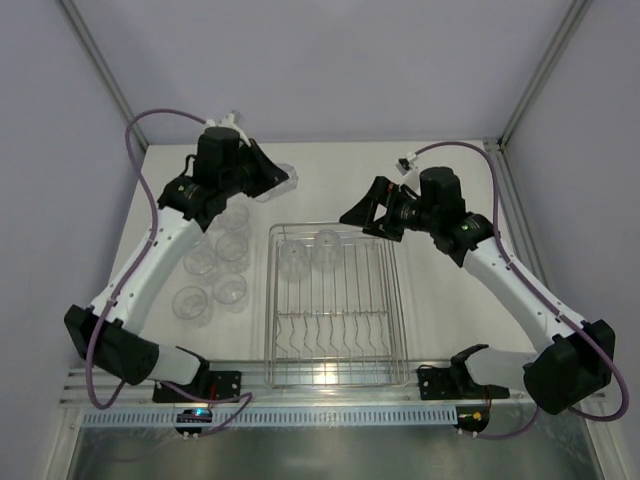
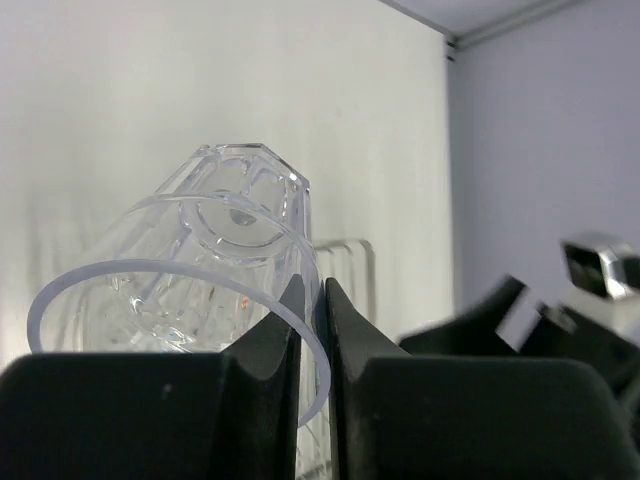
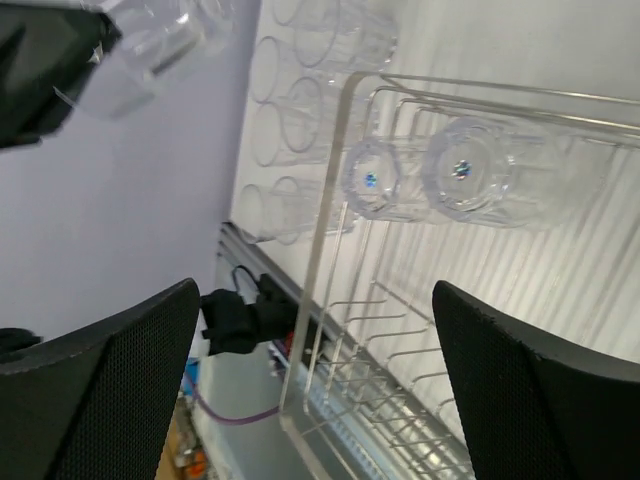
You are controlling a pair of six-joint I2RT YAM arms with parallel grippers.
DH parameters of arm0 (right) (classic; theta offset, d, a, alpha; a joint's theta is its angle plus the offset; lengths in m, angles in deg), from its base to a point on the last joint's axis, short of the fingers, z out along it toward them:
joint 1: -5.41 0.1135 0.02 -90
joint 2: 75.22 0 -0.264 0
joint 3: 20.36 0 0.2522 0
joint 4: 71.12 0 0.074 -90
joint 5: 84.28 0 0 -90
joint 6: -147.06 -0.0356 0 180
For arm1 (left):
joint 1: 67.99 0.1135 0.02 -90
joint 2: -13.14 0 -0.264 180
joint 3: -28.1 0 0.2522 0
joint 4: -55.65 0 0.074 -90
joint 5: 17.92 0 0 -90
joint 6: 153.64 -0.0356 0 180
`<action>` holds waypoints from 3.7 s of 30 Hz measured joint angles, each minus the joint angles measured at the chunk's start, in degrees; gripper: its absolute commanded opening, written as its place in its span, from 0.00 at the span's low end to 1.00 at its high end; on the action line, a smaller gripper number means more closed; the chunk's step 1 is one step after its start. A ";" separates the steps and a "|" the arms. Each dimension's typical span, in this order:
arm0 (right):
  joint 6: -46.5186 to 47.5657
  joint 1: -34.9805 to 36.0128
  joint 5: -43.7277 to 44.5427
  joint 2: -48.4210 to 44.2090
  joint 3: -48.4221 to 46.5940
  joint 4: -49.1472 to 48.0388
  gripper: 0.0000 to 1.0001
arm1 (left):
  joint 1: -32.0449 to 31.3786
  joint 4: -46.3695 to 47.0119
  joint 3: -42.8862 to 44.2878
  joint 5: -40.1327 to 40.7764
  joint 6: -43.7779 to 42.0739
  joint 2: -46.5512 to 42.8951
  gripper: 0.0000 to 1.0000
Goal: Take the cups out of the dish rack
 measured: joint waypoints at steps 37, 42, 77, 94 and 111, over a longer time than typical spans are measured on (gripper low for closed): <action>36.41 16.24 29.03 28.28 -23.76 29.57 1.00 | 5.14 -28.48 44.63 23.67 -17.75 55.60 0.00; 37.24 16.55 29.57 32.87 -26.91 29.09 1.00 | 5.42 -28.46 41.33 23.74 -17.79 55.74 0.00; 35.60 16.61 30.95 37.86 -28.00 26.08 0.04 | 5.16 -25.11 25.00 12.61 -12.68 32.81 0.84; 18.82 3.21 -1.49 6.05 -10.45 17.84 0.04 | 1.86 7.06 -11.89 -18.99 5.73 3.28 1.00; -8.55 -6.27 -15.37 -0.24 7.48 -17.49 0.04 | -4.85 51.45 -32.02 -31.85 29.73 -5.03 0.99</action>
